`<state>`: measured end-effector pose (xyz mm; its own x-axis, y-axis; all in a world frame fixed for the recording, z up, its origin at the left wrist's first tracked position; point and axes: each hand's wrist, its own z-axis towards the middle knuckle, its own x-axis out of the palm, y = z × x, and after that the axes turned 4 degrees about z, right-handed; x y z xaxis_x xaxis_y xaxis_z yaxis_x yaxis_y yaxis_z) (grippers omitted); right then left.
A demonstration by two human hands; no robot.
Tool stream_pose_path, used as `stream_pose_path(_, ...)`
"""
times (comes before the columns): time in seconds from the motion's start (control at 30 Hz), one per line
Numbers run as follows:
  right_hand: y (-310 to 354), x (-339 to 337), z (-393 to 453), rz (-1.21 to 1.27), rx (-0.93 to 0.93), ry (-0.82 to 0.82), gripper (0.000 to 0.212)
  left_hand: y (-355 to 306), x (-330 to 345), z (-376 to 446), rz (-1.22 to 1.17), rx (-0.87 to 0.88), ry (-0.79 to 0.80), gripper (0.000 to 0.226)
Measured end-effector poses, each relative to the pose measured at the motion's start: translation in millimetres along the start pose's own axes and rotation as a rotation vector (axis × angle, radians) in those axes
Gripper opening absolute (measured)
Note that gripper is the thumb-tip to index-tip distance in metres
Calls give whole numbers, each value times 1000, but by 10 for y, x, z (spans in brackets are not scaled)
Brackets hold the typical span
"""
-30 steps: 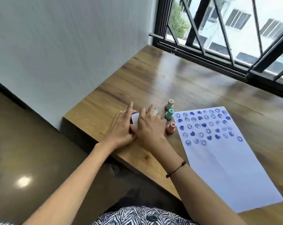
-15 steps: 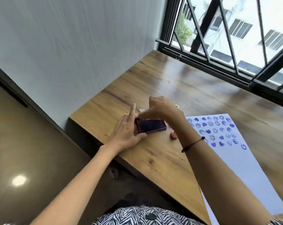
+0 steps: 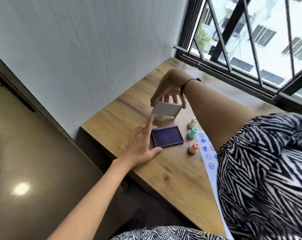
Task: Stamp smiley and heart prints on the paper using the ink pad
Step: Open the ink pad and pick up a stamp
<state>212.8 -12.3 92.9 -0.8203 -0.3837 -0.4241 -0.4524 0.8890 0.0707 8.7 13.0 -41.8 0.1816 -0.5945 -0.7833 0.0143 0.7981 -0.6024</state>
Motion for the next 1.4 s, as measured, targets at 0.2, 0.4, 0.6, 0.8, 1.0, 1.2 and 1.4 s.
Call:
stream_pose_path(0.2, 105, -126, 126, -52, 21, -54, 61, 11, 27, -2, 2, 21, -23, 111)
stream_pose_path(0.4, 31, -87, 178, 41, -107, -242, 48, 12, 2, 14, 22, 43, -28, 107)
stream_pose_path(0.6, -545, 749, -471, 223, -383, -876, 15, 20, 5, 9, 60, 83, -21, 100)
stream_pose_path(0.8, -948, 2009, -436, 181, -103, -911, 17, -134, -18, -48, 10, 125, -252, 60)
stream_pose_path(1.0, -907, 2314, -260, 510, -259, -1165, 8, -396, 5, -244, -287, -61, -375, 29)
stream_pose_path(1.2, -693, 2221, -390, 1407, -650, -748, 17, -520, -28, -236, -551, -120, -148, 33)
stream_pose_path(1.4, -541, 2248, -356, 1442, -693, -761, 12, -479, -91, -295, -589, -161, -169, 28)
